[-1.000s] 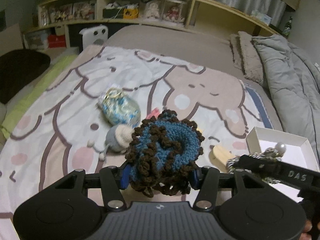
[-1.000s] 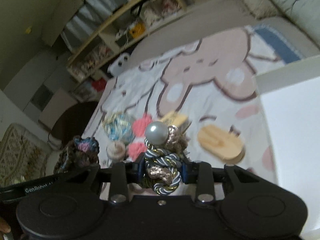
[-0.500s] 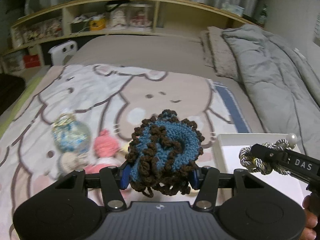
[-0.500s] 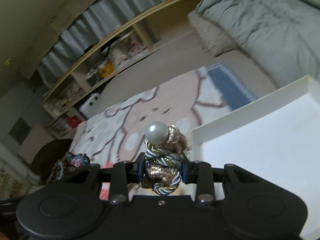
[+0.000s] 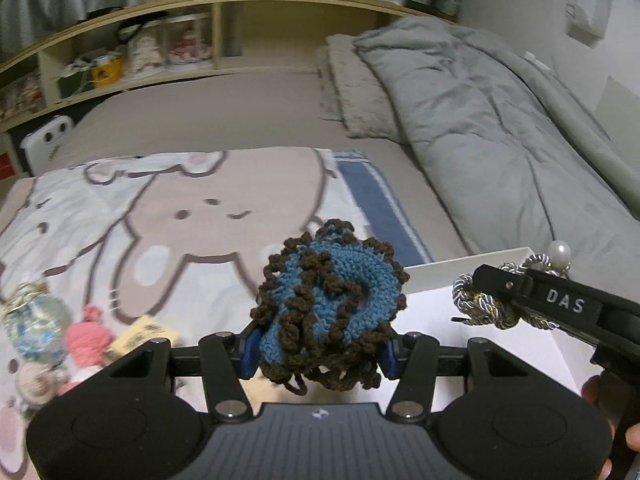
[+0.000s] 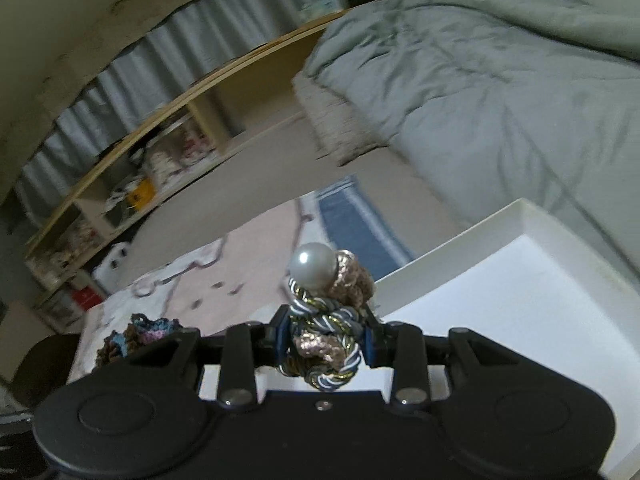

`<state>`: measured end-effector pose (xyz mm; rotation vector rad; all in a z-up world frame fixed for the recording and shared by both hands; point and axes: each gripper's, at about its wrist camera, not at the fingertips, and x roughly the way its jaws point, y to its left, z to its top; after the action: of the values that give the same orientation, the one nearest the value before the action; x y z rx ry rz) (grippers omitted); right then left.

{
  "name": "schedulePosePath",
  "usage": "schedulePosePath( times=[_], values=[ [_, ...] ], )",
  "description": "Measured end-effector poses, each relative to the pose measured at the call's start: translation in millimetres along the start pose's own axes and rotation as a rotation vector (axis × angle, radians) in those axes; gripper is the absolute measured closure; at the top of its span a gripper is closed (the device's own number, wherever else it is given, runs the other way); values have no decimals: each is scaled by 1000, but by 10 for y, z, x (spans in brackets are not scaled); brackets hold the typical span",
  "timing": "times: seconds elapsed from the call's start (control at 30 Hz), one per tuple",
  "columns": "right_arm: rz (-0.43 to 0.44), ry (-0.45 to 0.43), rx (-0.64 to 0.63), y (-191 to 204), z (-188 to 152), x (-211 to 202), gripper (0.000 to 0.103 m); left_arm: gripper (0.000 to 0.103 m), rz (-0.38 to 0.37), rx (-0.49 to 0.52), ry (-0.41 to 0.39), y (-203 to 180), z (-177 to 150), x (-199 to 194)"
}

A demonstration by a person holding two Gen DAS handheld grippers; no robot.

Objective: Organize objects
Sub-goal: 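Carry scrunchie with left tool while right tool carries rope knot to white box, then open left gripper over white box while right gripper releases rope knot inside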

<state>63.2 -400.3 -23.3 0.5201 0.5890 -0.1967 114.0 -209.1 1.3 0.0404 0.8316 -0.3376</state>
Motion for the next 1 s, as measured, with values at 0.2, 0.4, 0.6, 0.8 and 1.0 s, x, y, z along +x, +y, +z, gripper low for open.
schedulePosePath(
  times=[0.2, 0.4, 0.6, 0.8, 1.0],
  values=[
    [-89, 34, 108, -356, 26, 204, 67, 48, -51, 31, 40, -271, 7, 316],
    [-147, 68, 186, -627, -14, 390, 67, 48, -105, 55, 113, -452, -58, 706],
    [-13, 59, 263, -665, -83, 628, 66, 45, -90, 61, 154, -478, -123, 988],
    [-99, 133, 198, -575, -89, 741, 31, 33, -66, 117, 172, -467, -161, 1076],
    [-168, 124, 93, -555, -29, 537, 33, 33, -67, 131, 159, -475, -170, 995]
  ],
)
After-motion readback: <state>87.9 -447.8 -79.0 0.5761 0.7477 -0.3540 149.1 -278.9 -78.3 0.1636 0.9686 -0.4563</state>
